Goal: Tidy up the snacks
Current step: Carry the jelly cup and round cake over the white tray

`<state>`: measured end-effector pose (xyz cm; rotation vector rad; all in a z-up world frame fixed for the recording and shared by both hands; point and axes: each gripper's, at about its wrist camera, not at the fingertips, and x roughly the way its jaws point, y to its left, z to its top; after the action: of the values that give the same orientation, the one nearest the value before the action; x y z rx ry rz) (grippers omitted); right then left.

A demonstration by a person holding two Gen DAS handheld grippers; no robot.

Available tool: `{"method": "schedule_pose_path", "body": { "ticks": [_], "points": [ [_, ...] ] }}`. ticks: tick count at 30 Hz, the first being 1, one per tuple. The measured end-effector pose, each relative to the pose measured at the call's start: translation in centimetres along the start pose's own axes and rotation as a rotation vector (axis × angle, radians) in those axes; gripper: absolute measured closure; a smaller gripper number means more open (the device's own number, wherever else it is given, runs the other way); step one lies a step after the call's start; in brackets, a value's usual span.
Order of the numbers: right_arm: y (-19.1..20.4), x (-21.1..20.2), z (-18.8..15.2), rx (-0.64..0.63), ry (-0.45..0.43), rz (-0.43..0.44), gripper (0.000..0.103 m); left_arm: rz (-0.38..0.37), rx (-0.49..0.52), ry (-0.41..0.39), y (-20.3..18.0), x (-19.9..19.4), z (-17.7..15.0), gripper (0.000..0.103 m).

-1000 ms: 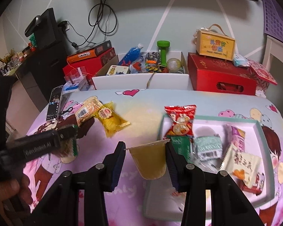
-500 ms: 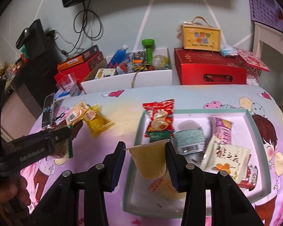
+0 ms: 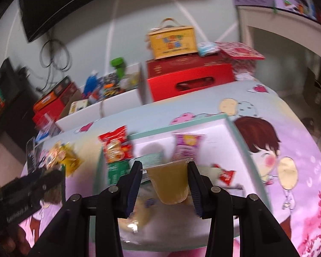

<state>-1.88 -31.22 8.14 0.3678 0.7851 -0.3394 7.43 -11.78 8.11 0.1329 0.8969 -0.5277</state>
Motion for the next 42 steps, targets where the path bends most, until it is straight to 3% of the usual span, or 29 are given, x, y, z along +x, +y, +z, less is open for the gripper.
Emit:
{"method": "schedule_pose_path", "body": {
  "ticks": [11, 25, 42],
  "points": [
    [-4.1, 0.8, 0.2, 0.101, 0.032, -0.038, 0.057, -0.015, 0.051, 0.063, -2.8, 3.3, -0.6, 0.044],
    [-1.0, 1.4, -1.6, 0.041, 0.150, 0.025, 0.057, -0.019, 0.019, 0.121, -1.9, 5.5, -1.4, 0.044],
    [-0.8, 2.9, -2.5, 0.018, 0.241, -0.003, 0.057, -0.086, 0.055, 0.173, -3.9, 7.0, -2.3, 0.044]
  ]
}}
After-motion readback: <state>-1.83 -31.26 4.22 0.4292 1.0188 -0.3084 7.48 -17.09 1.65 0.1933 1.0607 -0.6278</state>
